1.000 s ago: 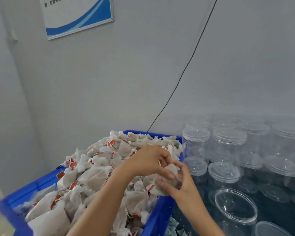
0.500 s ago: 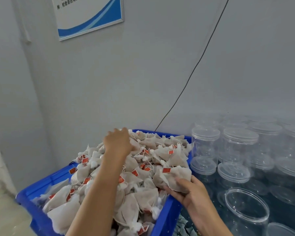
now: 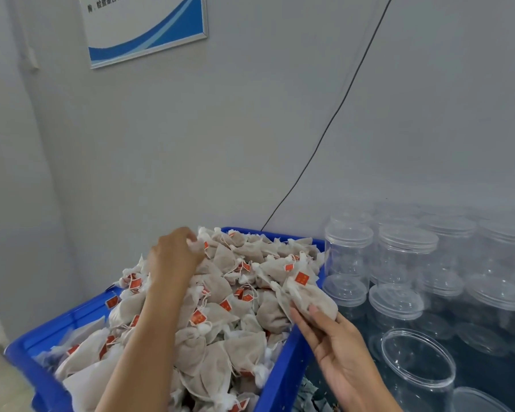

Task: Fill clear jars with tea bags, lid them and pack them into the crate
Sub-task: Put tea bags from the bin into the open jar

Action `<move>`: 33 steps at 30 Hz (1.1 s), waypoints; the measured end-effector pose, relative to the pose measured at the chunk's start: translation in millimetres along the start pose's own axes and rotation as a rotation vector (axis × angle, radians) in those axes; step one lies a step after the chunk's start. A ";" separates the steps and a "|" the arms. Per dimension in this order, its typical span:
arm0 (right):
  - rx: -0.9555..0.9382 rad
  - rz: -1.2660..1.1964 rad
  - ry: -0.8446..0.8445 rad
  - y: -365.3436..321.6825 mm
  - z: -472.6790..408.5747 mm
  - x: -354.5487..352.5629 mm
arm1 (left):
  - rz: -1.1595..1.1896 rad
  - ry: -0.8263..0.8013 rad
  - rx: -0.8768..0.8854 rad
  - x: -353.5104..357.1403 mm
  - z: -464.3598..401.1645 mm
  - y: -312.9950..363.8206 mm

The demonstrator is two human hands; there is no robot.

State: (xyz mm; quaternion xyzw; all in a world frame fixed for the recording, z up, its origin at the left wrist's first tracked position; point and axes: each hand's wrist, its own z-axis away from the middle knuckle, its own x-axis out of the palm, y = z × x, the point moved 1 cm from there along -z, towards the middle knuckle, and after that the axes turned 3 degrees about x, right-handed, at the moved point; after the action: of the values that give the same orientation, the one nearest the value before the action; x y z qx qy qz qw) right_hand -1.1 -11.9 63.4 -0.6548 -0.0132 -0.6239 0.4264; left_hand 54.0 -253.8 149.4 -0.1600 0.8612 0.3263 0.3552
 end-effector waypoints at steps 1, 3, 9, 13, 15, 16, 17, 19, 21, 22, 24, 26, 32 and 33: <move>-0.006 -0.011 -0.010 0.5 0.3 -0.1 | 0.105 0.101 0.037 -3.1 1.8 5.8; -0.018 0.001 -0.027 2.1 -0.3 -1.7 | 0.300 0.164 0.102 -5.8 6.7 21.4; 0.053 -0.058 -0.167 5.0 -0.8 2.2 | 0.740 -0.533 0.161 21.8 41.6 71.4; 0.081 -0.014 -0.182 11.0 -0.1 5.1 | 0.598 -0.858 0.376 28.8 57.1 84.1; 0.059 0.034 -0.107 10.1 -0.9 3.6 | 0.607 -0.895 0.375 20.7 52.3 78.7; 0.045 0.049 -0.078 8.8 -1.5 2.7 | 0.553 -0.821 0.380 15.1 48.0 74.1; 0.033 0.053 -0.058 7.3 -1.9 1.4 | 0.430 -0.685 0.390 9.4 41.4 67.2; 0.023 0.043 -0.038 4.5 -2.8 -1.0 | 0.070 -0.382 0.381 -6.7 28.3 48.4; 0.012 0.048 -0.030 1.8 -3.3 -2.9 | -0.153 -0.369 0.284 -18.8 17.4 25.9; 0.009 0.055 -0.022 1.0 -3.5 -3.7 | -0.204 -0.479 0.225 -21.6 12.9 15.4; 0.011 0.063 -0.006 0.4 -4.5 -4.9 | -0.236 -0.711 0.164 -25.4 10.8 3.5; 0.023 0.049 -0.004 0.7 -4.6 -5.0 | -0.222 -0.800 0.147 -29.1 12.7 0.0; 0.056 -0.023 -0.008 -0.3 -3.4 -4.1 | -0.326 -0.793 0.074 -30.7 11.1 -5.0; 0.060 -0.034 -0.012 -0.2 -3.3 -3.7 | -0.326 -0.768 0.070 -29.1 11.2 -3.4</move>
State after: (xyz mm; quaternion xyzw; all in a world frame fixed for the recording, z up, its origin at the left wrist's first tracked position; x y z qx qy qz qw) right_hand -4.7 -11.8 59.9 -0.6450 -0.0458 -0.6266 0.4351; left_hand 81.7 -247.5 162.8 -0.1486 0.6401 0.2721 0.7029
